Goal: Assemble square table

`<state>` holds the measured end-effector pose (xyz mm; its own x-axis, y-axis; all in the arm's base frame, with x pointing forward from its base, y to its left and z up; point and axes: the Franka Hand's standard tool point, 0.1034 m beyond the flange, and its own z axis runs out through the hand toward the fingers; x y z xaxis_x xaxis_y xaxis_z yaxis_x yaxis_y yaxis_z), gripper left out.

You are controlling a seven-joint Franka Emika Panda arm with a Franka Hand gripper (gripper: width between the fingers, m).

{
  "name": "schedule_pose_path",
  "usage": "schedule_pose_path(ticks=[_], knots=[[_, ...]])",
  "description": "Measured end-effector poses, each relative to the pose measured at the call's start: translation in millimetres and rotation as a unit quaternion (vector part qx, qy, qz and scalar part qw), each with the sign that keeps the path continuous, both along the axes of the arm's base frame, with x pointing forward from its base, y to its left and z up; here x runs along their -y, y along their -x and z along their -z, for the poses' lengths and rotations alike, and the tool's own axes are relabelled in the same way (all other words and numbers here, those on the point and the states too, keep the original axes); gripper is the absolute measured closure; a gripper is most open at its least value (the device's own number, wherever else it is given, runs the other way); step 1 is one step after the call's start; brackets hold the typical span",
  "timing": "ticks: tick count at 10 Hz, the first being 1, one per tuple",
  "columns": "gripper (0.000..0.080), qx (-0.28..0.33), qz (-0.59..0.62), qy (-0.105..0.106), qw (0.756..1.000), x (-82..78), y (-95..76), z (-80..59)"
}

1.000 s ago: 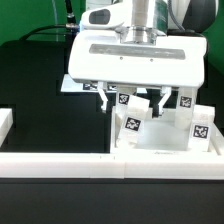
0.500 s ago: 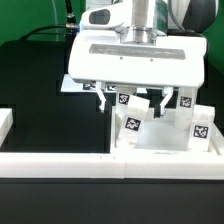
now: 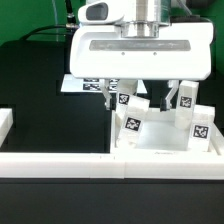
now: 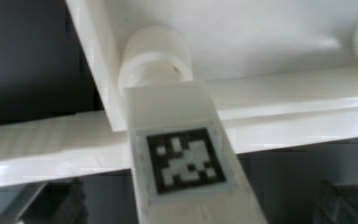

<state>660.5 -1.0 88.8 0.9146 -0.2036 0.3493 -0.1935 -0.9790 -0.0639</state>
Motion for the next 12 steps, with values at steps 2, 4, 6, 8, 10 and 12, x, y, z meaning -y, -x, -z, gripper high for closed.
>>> schedule_pose_path(ticks=[2, 4, 6, 8, 10, 12], knots=[[0.015, -0.083, 0.0, -0.036, 0.996, -2.9, 1.9, -1.1], [0.015, -0.122, 0.003, -0.054, 0.991, 11.7, -6.9, -2.4], [0.015, -0.116, 0.002, -0.051, 0.992, 9.9, -7.5, -1.1], [0.015, -0.116, 0.003, -0.051, 0.992, 11.2, -7.4, -0.9], [0.016, -0.116, 0.003, -0.051, 0.992, 11.5, -7.4, -0.8], [0.0322, -0.117, 0.004, -0.051, 0.992, 11.7, -7.4, -0.8]])
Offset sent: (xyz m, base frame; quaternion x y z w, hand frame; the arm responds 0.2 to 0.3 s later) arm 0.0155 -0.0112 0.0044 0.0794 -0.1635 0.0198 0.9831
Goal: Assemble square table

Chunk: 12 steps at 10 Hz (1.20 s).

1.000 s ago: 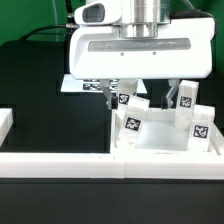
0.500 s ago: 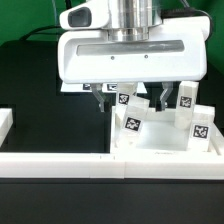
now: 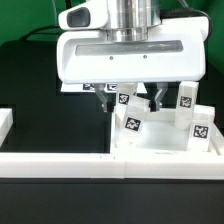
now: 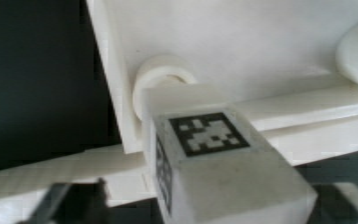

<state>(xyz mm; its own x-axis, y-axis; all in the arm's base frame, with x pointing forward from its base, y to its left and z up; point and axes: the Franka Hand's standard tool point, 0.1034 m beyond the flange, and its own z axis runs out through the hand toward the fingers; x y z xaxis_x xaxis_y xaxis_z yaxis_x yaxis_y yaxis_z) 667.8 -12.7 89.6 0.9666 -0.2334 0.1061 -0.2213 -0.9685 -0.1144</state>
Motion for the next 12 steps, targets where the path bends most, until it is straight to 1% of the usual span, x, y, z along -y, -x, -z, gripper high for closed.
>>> schedule_pose_path(ticks=[1, 2, 5, 7, 8, 9, 10, 11, 12], knots=[[0.0322, 0.0, 0.0, 0.0, 1.0, 0.2, 0.0, 0.0], [0.0503, 0.0, 0.001, 0.0, 1.0, 1.1, -0.1, 0.0], [0.0506, 0.0, 0.006, 0.0, 1.0, 1.4, -0.1, 0.2], [0.0506, 0.001, 0.081, -0.007, 0.997, 2.7, -0.1, 1.4], [0.0506, -0.004, 0.155, -0.015, 0.988, 3.0, 0.1, 1.4], [0.0506, -0.013, 0.243, -0.026, 0.97, 3.2, 0.9, 1.5], [0.0506, -0.023, 0.314, -0.048, 0.948, 5.8, 1.3, 2.3], [0.0506, -0.032, 0.385, -0.072, 0.919, 8.8, 1.8, 2.8], [0.0506, -0.039, 0.435, -0.086, 0.896, 8.9, 2.6, 3.0]])
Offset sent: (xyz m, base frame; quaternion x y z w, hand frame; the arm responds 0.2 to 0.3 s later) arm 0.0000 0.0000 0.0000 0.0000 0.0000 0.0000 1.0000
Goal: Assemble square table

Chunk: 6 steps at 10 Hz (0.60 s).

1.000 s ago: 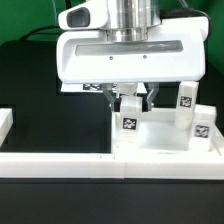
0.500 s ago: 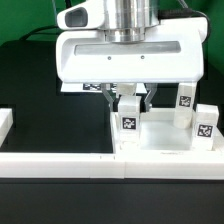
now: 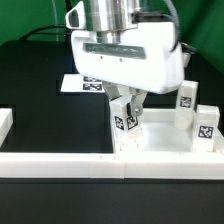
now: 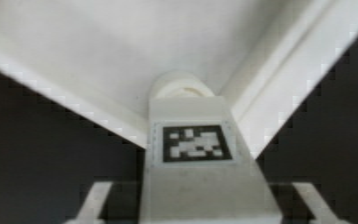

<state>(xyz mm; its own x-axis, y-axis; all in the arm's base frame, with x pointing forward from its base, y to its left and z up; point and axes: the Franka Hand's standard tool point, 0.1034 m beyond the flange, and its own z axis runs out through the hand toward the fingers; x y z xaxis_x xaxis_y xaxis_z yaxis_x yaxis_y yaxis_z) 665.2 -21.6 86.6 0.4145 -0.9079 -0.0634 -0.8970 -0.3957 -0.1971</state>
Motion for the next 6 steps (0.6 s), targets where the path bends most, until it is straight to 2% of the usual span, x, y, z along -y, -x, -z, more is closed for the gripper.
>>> schedule_pose_path(ticks=[2, 4, 6], knots=[[0.0506, -0.017, 0.098, -0.015, 0.995, -5.5, 0.9, -0.2], [0.0506, -0.041, 0.194, -0.028, 0.98, -24.2, 1.5, 1.1], [0.0484, -0.039, 0.188, -0.027, 0.981, -22.5, 1.5, 1.2]])
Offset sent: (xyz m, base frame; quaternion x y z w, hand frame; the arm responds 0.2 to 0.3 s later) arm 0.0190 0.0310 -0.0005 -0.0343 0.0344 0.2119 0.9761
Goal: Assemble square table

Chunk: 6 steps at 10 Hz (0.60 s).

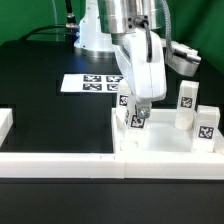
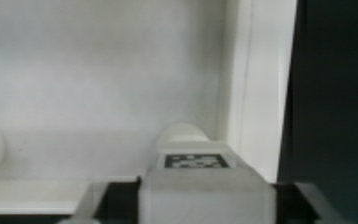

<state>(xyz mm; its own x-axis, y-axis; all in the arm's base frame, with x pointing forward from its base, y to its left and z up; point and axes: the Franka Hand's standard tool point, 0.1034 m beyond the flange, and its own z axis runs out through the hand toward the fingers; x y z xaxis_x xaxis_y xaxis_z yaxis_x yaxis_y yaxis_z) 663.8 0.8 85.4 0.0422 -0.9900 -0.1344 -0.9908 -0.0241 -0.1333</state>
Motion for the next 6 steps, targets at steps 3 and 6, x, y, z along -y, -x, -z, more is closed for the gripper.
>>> schedule_pose_path(ticks=[3, 6], knots=[[0.0163, 0.006, -0.131, 0.032, 0.991, 6.1, 2.5, 0.8], [0.0152, 0.019, -0.304, 0.061, 0.951, 10.5, 4.2, 3.4]])
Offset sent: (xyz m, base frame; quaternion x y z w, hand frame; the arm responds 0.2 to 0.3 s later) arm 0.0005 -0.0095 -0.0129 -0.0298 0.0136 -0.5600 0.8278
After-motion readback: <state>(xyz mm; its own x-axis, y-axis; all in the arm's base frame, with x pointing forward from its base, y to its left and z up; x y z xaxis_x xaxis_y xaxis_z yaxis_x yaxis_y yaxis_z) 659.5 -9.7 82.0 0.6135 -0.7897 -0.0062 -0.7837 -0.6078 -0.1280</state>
